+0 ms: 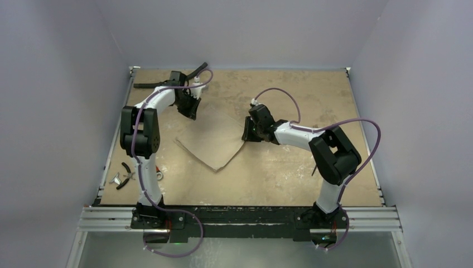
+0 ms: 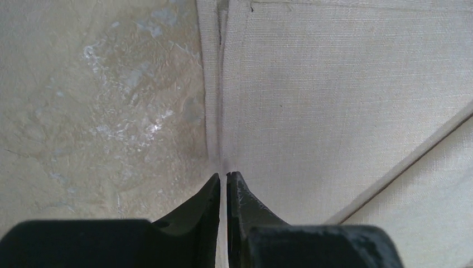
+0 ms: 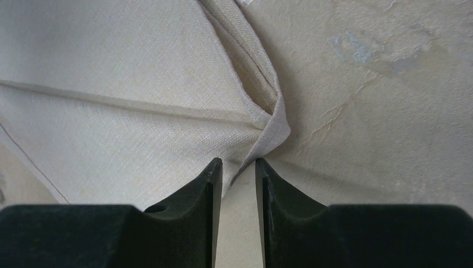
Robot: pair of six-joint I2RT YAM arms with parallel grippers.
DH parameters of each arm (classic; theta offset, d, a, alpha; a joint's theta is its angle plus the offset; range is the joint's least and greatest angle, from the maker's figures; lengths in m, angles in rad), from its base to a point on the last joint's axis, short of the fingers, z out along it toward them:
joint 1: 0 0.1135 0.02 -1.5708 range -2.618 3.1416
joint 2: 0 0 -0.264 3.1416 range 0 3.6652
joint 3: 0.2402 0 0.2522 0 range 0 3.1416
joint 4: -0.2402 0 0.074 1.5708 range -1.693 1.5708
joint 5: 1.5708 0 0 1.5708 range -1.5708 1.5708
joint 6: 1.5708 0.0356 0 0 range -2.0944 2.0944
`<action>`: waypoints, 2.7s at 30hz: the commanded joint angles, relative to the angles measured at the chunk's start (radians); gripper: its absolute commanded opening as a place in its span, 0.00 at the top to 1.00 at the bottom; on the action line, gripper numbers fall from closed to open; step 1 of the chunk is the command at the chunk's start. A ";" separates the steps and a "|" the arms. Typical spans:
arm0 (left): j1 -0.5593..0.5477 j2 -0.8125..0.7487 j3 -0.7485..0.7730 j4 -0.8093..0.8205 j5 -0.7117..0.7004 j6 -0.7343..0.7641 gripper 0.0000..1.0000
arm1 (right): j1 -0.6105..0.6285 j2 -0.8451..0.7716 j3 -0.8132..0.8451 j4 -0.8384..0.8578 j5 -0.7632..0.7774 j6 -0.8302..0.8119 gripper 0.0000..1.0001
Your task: Fold the napkin into a case and place the utensils inside
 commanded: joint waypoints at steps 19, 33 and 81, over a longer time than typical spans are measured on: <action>0.003 -0.013 -0.136 0.094 -0.028 0.012 0.96 | 0.005 -0.047 -0.013 0.033 0.046 0.085 0.94; 0.002 -0.052 -0.206 0.077 -0.028 0.068 0.99 | -0.066 0.013 0.021 0.070 -0.070 0.151 1.00; -0.170 -0.260 -0.365 0.027 0.062 0.113 0.99 | -0.143 -0.009 -0.106 0.314 -0.160 0.078 0.77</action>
